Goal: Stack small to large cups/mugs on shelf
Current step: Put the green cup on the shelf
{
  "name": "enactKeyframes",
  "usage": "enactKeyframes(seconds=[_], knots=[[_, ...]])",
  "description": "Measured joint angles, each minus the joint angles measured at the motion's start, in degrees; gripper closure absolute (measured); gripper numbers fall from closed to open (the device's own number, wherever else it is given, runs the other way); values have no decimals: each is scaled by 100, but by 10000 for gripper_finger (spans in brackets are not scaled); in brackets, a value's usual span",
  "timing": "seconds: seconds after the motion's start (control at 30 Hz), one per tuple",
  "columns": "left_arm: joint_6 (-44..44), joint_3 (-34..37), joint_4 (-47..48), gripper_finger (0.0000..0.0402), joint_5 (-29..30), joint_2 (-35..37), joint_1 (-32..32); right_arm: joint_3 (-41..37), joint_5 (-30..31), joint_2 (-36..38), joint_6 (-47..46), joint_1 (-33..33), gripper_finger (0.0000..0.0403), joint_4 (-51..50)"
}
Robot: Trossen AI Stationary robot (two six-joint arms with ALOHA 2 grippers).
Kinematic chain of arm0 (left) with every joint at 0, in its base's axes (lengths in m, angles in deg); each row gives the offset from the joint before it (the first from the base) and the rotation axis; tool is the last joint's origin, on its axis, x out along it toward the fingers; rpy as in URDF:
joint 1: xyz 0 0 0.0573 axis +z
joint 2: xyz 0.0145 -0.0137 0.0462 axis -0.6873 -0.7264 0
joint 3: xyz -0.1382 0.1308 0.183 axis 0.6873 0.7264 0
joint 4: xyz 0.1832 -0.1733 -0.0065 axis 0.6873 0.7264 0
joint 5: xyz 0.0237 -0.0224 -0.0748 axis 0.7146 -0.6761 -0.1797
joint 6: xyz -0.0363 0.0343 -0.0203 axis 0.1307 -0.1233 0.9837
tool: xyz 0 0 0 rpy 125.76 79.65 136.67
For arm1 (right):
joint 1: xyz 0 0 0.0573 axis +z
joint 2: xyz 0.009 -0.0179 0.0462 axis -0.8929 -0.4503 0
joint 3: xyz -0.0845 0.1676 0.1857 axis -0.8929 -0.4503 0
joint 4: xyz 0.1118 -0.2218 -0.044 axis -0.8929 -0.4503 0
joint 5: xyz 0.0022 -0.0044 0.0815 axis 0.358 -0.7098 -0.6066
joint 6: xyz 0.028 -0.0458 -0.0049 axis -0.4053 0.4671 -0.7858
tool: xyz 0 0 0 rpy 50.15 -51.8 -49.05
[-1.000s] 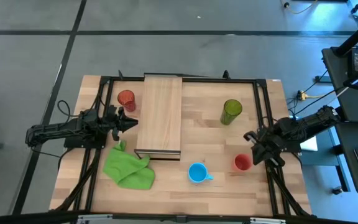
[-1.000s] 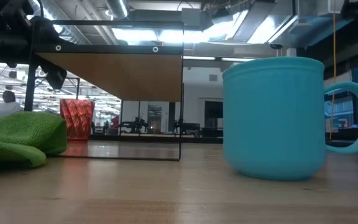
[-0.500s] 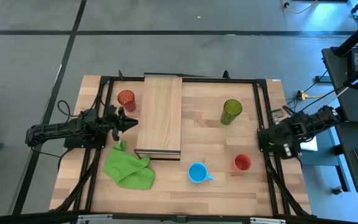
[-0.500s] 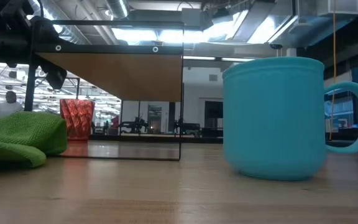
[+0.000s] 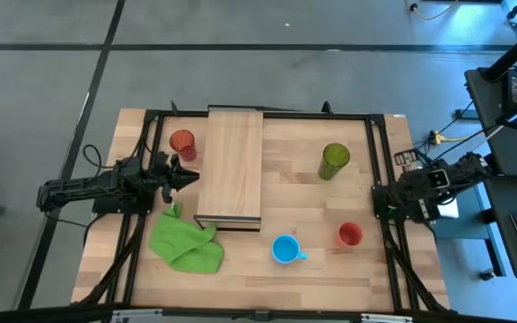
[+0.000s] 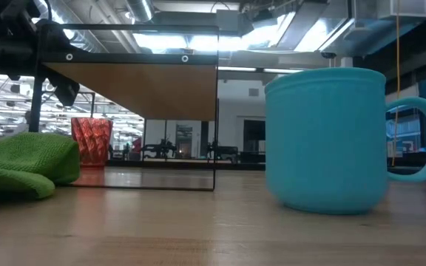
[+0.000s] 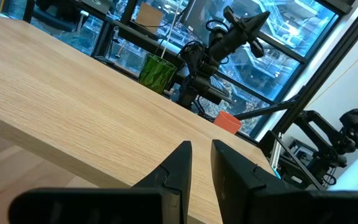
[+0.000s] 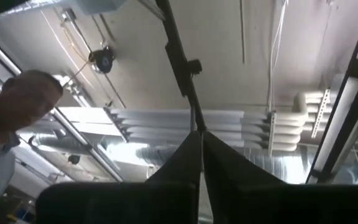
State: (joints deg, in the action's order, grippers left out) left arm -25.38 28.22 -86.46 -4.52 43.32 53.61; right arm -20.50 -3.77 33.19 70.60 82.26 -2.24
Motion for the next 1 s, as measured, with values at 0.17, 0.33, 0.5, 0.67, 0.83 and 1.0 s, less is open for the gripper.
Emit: enactKeyframes(seconds=[0.17, 0.33, 0.5, 0.67, 0.83, 1.0], knots=[[0, 0, -1, 347, 0, 1, 0, 0, -4, 3, -3, 0, 384, -340], [0, 0, 0, 347, 0, 0, 0, 0, -4, 3, 1, 0, 384, -351], [-1, 0, 0, 347, 0, 0, 0, 0, -7, 3, 2, 0, 384, -348], [-2, 0, 0, 347, 0, 1, 0, 0, -13, 3, -342, 0, 384, -345], [-1, -1, -1, 347, 0, 1, 0, 0, -107, 1, -553, 0, 384, -642], [-1, 0, -1, 347, -2, 0, 0, 0, 65, 3, -744, 0, 384, -518]])
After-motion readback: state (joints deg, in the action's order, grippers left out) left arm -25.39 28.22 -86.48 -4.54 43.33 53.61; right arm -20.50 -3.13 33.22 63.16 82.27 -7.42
